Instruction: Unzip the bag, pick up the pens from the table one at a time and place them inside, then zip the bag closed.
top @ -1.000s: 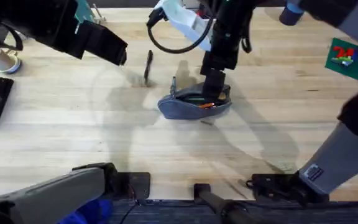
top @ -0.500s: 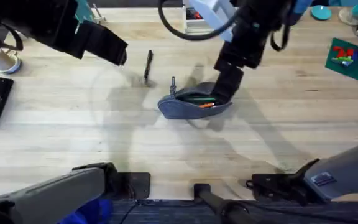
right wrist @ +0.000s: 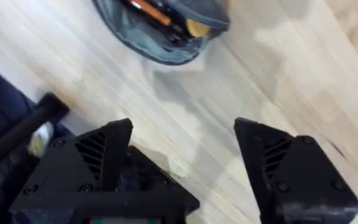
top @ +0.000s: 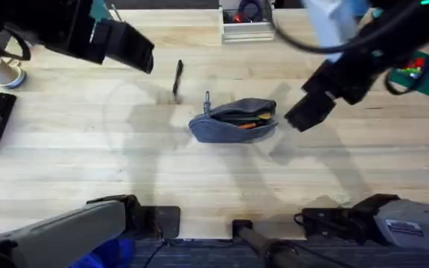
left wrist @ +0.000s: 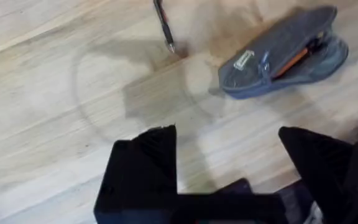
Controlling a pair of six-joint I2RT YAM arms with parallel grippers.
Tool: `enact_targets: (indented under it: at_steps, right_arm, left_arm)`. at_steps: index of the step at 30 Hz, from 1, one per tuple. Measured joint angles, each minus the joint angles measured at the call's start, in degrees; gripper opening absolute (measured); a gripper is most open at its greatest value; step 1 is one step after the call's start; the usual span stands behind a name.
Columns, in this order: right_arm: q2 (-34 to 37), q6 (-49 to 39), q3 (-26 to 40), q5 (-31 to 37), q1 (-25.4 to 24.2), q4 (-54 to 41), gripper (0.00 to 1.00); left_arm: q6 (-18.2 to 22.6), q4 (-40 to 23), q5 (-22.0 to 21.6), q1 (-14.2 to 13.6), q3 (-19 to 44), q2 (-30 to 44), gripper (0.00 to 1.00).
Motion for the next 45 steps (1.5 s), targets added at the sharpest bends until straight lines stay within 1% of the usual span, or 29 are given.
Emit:
enact_targets:
  at_steps: [6,9,11,13,17,20,23,28,35,41,45]
  right_arm:
    - [-6.5,3.7,0.0,0.2,-4.7,0.3,0.999]
    - [-9.6,5.4,0.0,0.7,-6.4,0.2,0.999]
    - [-11.6,6.8,0.0,2.0,-7.2,-0.3,0.999]
    - [-13.5,8.2,0.0,3.6,-7.7,-1.1,0.999]
    - [-17.4,10.9,0.0,6.6,-7.7,-2.8,0.999]
    - [-20.3,12.8,0.0,7.7,-7.7,-3.4,0.999]
    - [-22.8,15.1,0.0,9.5,-7.7,-4.7,0.999]
    - [-27.1,18.8,-1.3,12.7,-7.7,-6.3,0.999]
    - [-32.4,20.7,-5.5,14.1,-7.7,-6.3,0.999]
    - [-33.3,21.3,-7.5,14.3,-7.7,-6.2,0.999]
    - [-33.3,21.6,-7.6,15.0,-7.7,-6.2,0.999]
  left_arm:
    - [-5.6,1.9,-0.2,0.0,0.0,0.0,0.995]
    - [-8.7,3.0,-2.5,-0.8,0.0,0.1,0.995]
    - [-10.4,3.6,-4.6,-2.4,0.0,0.4,0.995]
    - [-12.2,4.9,-6.8,-4.6,0.0,1.3,0.995]
    - [-16.0,9.2,-10.9,-8.5,0.0,4.8,0.995]
    - [-18.2,12.4,-12.8,-10.1,0.0,8.1,0.995]
    - [-20.1,14.5,-13.8,-10.5,0.0,11.6,0.995]
    - [-21.6,17.3,-14.9,-10.5,0.0,17.2,0.995]
    - [-22.2,22.7,-15.1,-10.5,0.0,25.4,0.995]
    - [-22.2,25.3,-15.3,-10.6,0.0,31.1,0.995]
    - [-23.0,26.8,-17.4,-11.8,0.0,34.2,0.995]
